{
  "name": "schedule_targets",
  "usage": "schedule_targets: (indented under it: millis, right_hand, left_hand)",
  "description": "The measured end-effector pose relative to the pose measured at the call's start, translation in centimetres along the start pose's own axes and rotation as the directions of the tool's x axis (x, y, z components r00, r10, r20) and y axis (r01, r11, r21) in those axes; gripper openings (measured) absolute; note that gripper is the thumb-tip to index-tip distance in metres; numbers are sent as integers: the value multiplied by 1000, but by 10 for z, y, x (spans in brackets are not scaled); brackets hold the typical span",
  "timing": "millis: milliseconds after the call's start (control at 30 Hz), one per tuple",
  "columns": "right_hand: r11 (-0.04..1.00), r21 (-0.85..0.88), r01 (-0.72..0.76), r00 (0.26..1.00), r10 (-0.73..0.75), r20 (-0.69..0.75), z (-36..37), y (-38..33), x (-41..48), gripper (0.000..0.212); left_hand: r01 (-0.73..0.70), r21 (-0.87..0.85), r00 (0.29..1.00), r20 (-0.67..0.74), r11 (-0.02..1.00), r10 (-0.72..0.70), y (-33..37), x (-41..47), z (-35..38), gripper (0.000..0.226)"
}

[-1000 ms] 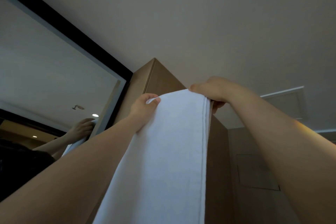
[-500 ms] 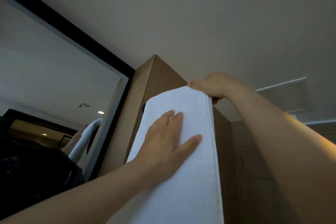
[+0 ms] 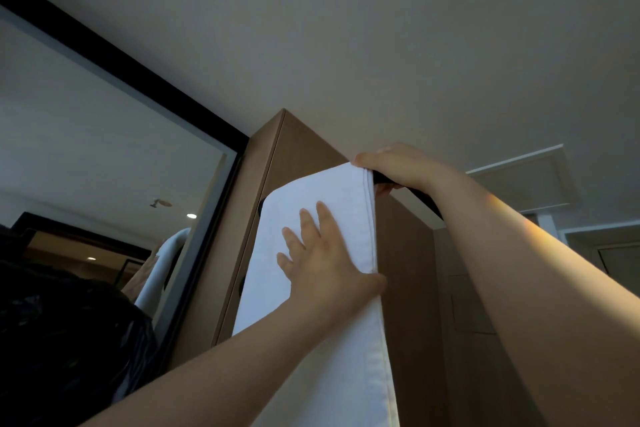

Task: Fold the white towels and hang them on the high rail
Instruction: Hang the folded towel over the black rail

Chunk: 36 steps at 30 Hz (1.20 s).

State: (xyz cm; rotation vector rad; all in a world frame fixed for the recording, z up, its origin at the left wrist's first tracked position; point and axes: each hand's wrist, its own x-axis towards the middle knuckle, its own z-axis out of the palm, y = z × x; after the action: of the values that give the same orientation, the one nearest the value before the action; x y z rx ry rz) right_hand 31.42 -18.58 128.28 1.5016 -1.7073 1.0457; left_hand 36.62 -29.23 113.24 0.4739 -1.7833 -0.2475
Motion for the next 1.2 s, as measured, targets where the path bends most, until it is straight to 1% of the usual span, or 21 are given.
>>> schedule_targets:
  millis: [67,233,333,400,433,500,567,600,633,667,700,733,800,867,900,967,1067,1200]
  right_hand:
    - [1000,-5,-4,1000,4,3,1,0,-1,32]
    - [1000,11,-1,1000,1,-1,2,-2,-3,32]
    - [1000,4,4,1000,-4,-3,1,-2,-3,36]
    - [1000,-21,8,1000,-8,-2,1,-1,-3,42]
    - [1000,-25,9,1000,-10,-7,2,-1,-2,45]
    - [999,-37,16,1000,-17,-26,2,0,-3,48]
    - [997,-69,25,998,-28,-53,3,1,-2,47]
    - [996,-90,24,997,-31,-70,4,2,-2,47]
    - [994,-107,19,996,-28,-89,4,3,-2,47]
    - [994,-112,13,993,-26,-111,4,5,-3,49]
    - [995,-103,9,991,-22,-132,4,8,-4,51]
    - [996,-87,8,989,-21,-149,4,9,-4,52]
    - [998,-60,8,987,-18,-159,3,12,-6,51]
    - [999,-53,-4,989,-3,-145,3,13,-7,45]
    - [999,-53,-12,990,4,-139,2,14,-7,46]
    - [999,-40,-11,989,5,-145,3,13,-7,45]
    - [1000,1,11,990,-10,-141,1,9,-9,45]
    - [998,58,12,996,-6,-94,-2,6,-10,48]
  left_hand:
    - [-3,-5,999,-51,1000,3,-2,-6,3,124]
    - [-110,19,982,-156,994,111,2,-20,16,126]
    - [-146,42,961,-229,988,152,1,-23,16,116]
    - [-207,63,932,-292,976,216,-5,-24,8,98]
    - [-249,63,916,-309,966,257,-8,-24,1,85]
    - [-328,74,884,-326,942,334,-15,-21,-17,53]
    - [-369,110,862,-331,923,384,-20,-17,-36,24]
    - [-384,115,855,-330,916,400,-21,-15,-43,14]
    - [-399,110,851,-325,910,412,-22,-14,-49,10]
    - [-413,106,850,-313,905,424,-22,-15,-52,10]
    - [-423,105,850,-299,900,434,-21,-15,-54,14]
    - [-421,108,855,-284,901,433,-20,-16,-55,23]
    - [-362,117,890,-251,925,380,-18,-18,-54,46]
    - [-290,188,918,-224,938,329,-14,-19,-49,65]
    - [-272,234,921,-220,934,323,-11,-21,-45,71]
    - [-257,278,919,-225,926,323,-5,-25,-38,76]
    - [-248,264,926,-219,932,309,4,-27,-29,79]
    - [-266,263,929,-188,927,320,14,-24,-26,69]
